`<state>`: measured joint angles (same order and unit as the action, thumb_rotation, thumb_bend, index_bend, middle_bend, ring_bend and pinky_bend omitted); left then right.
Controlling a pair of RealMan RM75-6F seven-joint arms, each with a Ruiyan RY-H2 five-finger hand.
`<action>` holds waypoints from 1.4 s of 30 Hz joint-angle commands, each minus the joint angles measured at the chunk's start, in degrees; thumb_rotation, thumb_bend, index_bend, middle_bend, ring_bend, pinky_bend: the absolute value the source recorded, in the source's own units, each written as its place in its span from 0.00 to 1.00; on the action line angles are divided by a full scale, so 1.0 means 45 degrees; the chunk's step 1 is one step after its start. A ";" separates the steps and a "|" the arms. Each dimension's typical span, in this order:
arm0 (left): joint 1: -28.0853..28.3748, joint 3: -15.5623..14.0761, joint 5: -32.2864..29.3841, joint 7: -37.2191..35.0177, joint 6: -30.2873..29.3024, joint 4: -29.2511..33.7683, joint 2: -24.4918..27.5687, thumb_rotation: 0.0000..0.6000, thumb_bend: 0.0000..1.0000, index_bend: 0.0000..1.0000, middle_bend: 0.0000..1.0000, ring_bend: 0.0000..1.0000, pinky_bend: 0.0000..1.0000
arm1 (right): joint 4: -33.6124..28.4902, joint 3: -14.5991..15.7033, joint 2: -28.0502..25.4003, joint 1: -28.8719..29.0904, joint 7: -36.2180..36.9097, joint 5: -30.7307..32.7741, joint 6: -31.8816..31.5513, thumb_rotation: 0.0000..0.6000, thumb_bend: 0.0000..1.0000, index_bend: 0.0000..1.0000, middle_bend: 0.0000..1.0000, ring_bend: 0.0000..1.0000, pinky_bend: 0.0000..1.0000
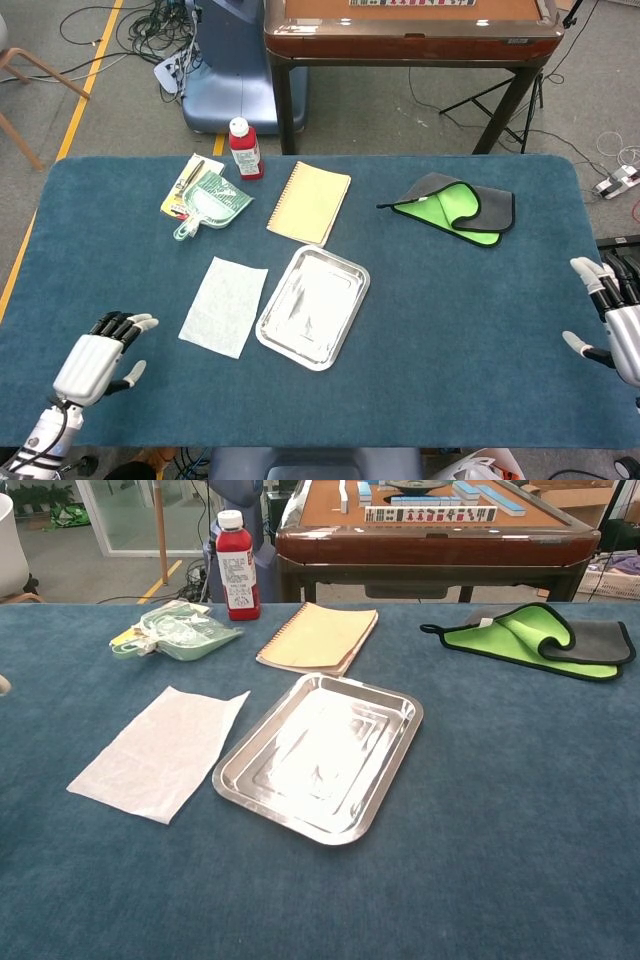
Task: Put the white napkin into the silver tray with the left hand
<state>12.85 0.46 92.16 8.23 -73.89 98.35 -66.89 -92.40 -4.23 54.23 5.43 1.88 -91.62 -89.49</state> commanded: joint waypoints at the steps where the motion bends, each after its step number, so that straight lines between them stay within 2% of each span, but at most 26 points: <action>1: 0.0511 0.0052 0.0215 -0.0102 0.0513 -0.0499 -0.0596 1.00 0.29 0.26 0.21 0.17 0.13 | 0.0003 0.0036 0.0032 -0.0007 0.0003 0.0016 0.0055 1.00 0.03 0.07 0.16 0.00 0.05; 6: 0.1076 0.0086 0.0520 -0.0137 0.0890 -0.1268 -0.1614 1.00 0.21 0.29 0.21 0.17 0.13 | -0.0005 0.0085 0.0052 -0.0066 0.0002 0.0098 0.0108 1.00 0.03 0.07 0.16 0.00 0.05; 11: 0.1501 0.0025 0.0734 -0.0163 0.1173 -0.2103 -0.2623 1.00 0.20 0.27 0.21 0.17 0.13 | -0.0007 0.0104 0.0056 -0.0127 -0.0001 0.0096 0.0052 1.00 0.03 0.07 0.16 0.00 0.05; 19: 0.2040 0.0173 0.0085 -0.0061 0.1899 -0.3269 -0.3941 1.00 0.20 0.29 0.21 0.17 0.13 | 0.0107 0.0135 0.0097 -0.0158 0.0166 0.0162 0.0135 1.00 0.03 0.07 0.16 0.00 0.05; 30: 0.2341 0.0335 -0.0487 -0.0235 0.1916 -0.4248 -0.5024 1.00 0.20 0.30 0.21 0.17 0.13 | 0.0169 0.0167 0.0087 -0.0292 0.0297 0.0146 -0.0012 1.00 0.03 0.07 0.16 0.00 0.05; 42: 0.2602 0.0211 -0.0686 -0.0316 0.1998 -0.5066 -0.5651 1.00 0.20 0.30 0.21 0.17 0.13 | 0.0127 0.0162 0.0000 -0.0441 0.0320 0.0193 -0.0159 1.00 0.03 0.07 0.16 0.00 0.05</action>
<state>24.50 1.43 89.14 6.84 -64.95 75.60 -92.27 -91.83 -3.51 54.21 3.43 3.32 -90.74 -90.21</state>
